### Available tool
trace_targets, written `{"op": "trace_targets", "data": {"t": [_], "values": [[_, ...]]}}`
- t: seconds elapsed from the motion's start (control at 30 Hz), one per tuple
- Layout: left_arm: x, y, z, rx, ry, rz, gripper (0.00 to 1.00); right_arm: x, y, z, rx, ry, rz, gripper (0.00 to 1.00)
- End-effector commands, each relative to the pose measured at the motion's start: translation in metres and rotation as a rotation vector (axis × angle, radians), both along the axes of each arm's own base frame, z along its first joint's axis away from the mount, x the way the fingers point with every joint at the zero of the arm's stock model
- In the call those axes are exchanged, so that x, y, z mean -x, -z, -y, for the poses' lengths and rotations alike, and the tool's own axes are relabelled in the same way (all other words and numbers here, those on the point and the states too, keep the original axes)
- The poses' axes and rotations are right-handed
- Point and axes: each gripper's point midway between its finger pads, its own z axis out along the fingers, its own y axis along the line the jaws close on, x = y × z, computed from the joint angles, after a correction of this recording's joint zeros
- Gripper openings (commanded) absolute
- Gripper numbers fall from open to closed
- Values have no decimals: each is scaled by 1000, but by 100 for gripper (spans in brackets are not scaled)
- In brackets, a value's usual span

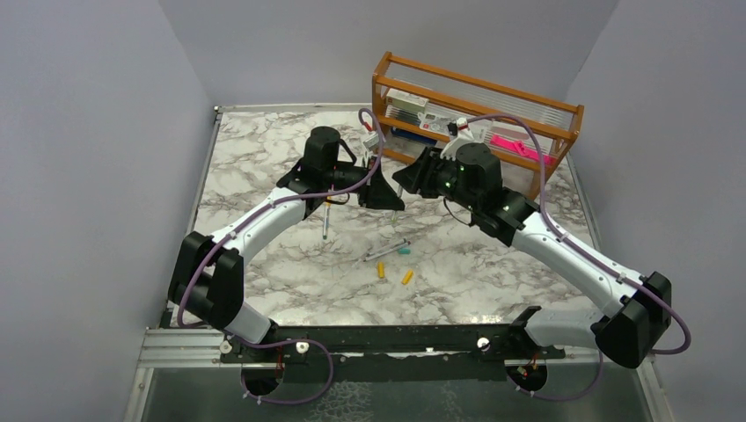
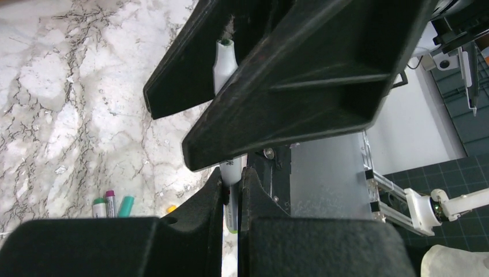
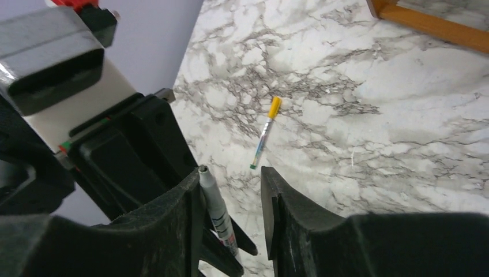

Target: Insert the pens into the pen caps

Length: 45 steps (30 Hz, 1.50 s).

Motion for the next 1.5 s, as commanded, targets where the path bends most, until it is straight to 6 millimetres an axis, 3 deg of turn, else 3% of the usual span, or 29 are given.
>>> {"op": "trace_targets", "data": {"t": [0.0, 0.1, 0.13, 0.27, 0.33, 0.47, 0.57, 0.7, 0.73, 0.77, 0.87, 1.0, 1.1, 1.23, 1.33, 1.4, 1.47], "values": [[-1, -17, 2, 31, 15, 61, 0, 4, -5, -2, 25, -32, 7, 31], [-3, -17, 2, 30, 8, 62, 0, 6, -6, -2, 16, -41, 9, 3], [-4, -18, 3, 31, 3, 65, 0, 7, -7, -2, 8, -44, 14, 1], [-8, -19, 3, 34, -30, 64, 29, 13, -16, -5, -76, -54, 22, 1], [-9, -22, 5, 56, -39, 67, 37, 16, -15, -7, -124, -56, 2, 1], [-9, -23, 9, 67, -44, 46, 38, 20, -5, -7, -163, -45, -41, 1], [-9, -22, 9, 64, -45, 43, 32, 20, -4, -3, -163, -24, -39, 1], [-5, -17, 9, 61, -22, 32, 2, 20, -10, 1, -174, -5, -26, 1], [-4, -16, 9, 60, -14, 27, 0, 19, -11, 2, -178, -1, -25, 1], [-3, -15, 10, 59, -12, 23, 2, 19, -12, 2, -181, 2, -22, 1], [-2, -13, 9, 54, -10, 16, 30, 18, -15, 3, -184, 5, -10, 1], [1, -9, 8, 44, -4, 18, 36, 17, -18, 3, -184, 7, 0, 1], [4, -4, 7, 34, 5, 13, 34, 15, -20, 5, -176, 17, 13, 1], [6, -1, 5, 28, 4, 11, 22, 13, -21, 7, -148, 26, 21, 1], [5, 4, 6, 22, 7, 3, 0, 13, -21, 7, -141, 27, 18, 1], [3, 5, 6, 17, -7, 5, 0, 12, -17, 8, -120, 27, 12, 9], [-4, 6, 7, 4, -44, 13, 0, 13, -11, 12, -91, 39, 0, 33]]}}
